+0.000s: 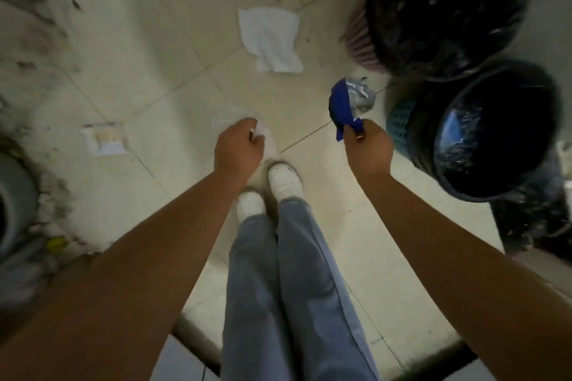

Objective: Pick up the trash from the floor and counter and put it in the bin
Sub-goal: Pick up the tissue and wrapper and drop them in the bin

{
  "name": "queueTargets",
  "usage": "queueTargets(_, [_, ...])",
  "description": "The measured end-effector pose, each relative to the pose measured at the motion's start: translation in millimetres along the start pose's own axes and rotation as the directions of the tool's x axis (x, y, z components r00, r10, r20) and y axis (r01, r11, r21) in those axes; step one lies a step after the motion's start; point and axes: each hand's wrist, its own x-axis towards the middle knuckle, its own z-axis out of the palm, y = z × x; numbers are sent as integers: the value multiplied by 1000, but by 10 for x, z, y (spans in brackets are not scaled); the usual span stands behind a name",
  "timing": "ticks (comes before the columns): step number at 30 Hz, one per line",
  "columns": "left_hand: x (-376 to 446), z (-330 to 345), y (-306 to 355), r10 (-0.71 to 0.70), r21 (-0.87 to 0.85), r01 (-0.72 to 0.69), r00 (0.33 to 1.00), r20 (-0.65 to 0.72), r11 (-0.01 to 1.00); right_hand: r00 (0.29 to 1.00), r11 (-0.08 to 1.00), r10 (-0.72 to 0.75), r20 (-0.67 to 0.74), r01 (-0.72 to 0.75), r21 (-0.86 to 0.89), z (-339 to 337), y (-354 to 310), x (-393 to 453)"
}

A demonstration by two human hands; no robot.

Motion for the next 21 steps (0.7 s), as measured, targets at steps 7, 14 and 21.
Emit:
queueTargets(7, [-636, -126, 1495, 375, 132, -396, 913, 159, 909, 917, 920, 357, -177, -311, 239, -1714, 724, -503])
queueTargets(14, [-792, 672, 2735, 532, 142, -587, 793, 296, 797, 873, 852, 459, -166, -380, 359, -2311, 1519, -303])
queueTargets(21, [-578, 1743, 3224, 276, 209, -357, 900, 337, 911, 897, 851, 440, 33, -428, 305, -2555, 2290, 90])
